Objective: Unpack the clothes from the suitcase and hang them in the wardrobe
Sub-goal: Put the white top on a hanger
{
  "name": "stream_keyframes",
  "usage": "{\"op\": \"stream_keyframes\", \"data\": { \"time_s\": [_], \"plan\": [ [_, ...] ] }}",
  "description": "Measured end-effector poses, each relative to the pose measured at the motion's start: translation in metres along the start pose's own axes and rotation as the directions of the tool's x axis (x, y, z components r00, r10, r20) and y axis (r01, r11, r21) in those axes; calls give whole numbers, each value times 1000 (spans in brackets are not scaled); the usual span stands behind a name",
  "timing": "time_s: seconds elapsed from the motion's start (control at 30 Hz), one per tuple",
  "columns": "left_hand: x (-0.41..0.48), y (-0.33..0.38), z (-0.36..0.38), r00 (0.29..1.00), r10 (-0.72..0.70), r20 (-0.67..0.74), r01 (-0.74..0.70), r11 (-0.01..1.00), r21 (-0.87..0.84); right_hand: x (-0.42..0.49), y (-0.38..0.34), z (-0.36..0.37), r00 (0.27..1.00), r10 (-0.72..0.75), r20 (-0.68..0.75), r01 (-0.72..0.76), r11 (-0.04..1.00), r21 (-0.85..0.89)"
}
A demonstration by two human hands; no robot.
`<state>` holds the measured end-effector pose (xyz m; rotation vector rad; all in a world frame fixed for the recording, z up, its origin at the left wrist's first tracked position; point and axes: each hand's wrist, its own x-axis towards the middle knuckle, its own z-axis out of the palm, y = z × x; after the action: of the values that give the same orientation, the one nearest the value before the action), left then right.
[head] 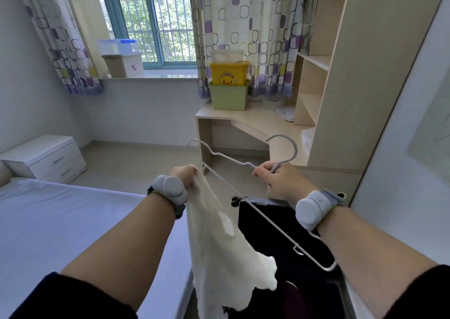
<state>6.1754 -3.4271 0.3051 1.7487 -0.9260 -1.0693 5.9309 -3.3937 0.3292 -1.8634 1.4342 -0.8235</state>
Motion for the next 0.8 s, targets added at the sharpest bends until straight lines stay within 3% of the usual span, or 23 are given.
{"op": "stream_keyframes", "data": {
  "time_s": [0.13,0.3,0.37,0.47,0.57,0.8],
  "plan": [
    [18,-12,-18,999,-19,27,19,1000,-16,-6,-9,-5,998,-9,69,10,1000,-10],
    [24,-18,-24,982,-11,-190,10,1000,-6,-13,-16,-9,981,30,192,-10,994,-108],
    [22,-19,-27,985,-41,-165,37,999,-23,-14,-15,-9,975,52,215,-20,988,-150],
    [24,-24,-31,998,2,-56,7,986,167,-13,-16,-4,968,74,238,-26,980,-199],
    [27,-25,-27,994,113,-6,-109,967,230,-9,-16,8,970,73,230,-24,977,-210],
    [9,-11,-9,945,318,72,-302,771,561,2,-16,44,983,103,150,-64,968,-242]
  ]
}}
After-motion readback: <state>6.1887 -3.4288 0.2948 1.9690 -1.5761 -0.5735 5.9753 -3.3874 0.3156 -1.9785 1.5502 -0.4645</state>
